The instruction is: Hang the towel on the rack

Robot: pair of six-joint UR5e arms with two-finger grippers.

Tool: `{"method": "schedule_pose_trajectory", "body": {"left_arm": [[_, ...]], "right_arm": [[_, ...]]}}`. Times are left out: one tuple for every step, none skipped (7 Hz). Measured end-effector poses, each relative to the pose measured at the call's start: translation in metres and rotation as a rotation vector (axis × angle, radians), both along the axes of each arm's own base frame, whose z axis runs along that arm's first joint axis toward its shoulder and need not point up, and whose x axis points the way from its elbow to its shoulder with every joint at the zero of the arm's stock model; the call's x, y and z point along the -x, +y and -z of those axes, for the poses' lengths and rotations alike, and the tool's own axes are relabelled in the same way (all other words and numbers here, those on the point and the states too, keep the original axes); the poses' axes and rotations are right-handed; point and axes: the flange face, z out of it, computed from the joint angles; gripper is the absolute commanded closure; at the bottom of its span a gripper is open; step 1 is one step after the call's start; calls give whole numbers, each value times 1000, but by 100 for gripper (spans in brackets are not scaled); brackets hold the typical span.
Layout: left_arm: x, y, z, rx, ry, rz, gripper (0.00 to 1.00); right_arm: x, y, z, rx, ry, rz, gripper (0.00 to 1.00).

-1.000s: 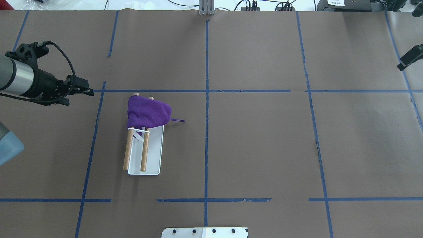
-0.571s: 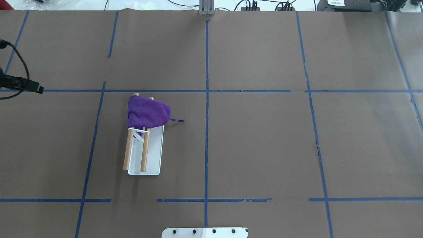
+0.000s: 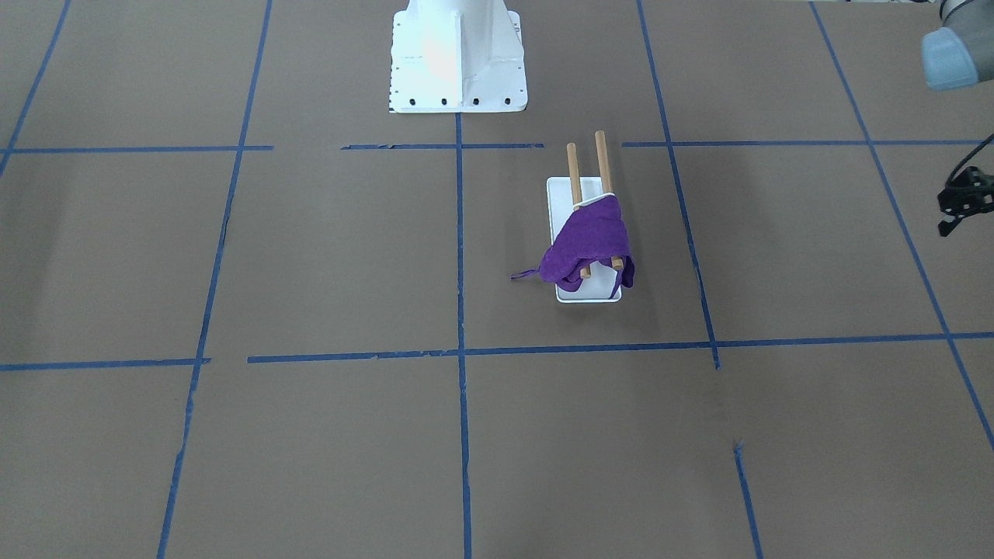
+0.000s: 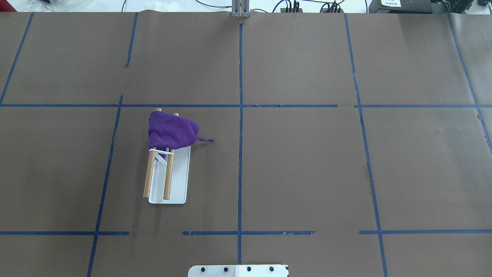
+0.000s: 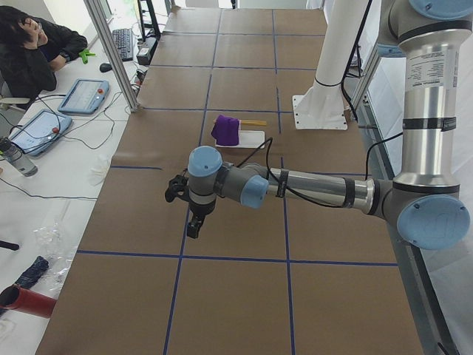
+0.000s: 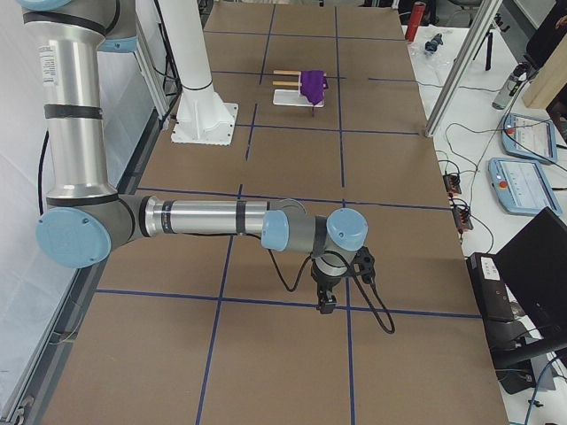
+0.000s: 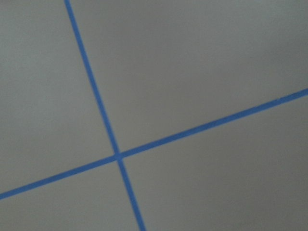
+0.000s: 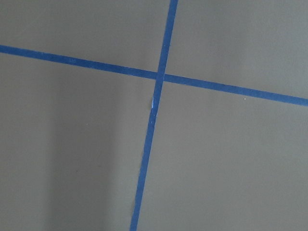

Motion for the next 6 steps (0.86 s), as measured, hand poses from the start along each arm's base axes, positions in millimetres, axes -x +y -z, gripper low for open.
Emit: {"method": "schedule_pose_trajectory", "body": {"left_arm": [[9,12,-25,69,27,6,0],[12,17,-40,138,34,11,0],[18,16,-43,207,34,22,0],[25,12,-37,264,32,38,0],[30,3,-28,310,30,48,0],[36,-3,-20,325,30,51,0]], "right_arm": [[-1,1,0,1,-5,-4,0],[0,1,1,2,-13,-5,0],[-1,1,1,2,-18,-7,0],[-1,0,2,1,-20,-7,0],[-1,0,3,0,-21,-8,0],[-1,-1,3,-1,-21,-8,0]]}}
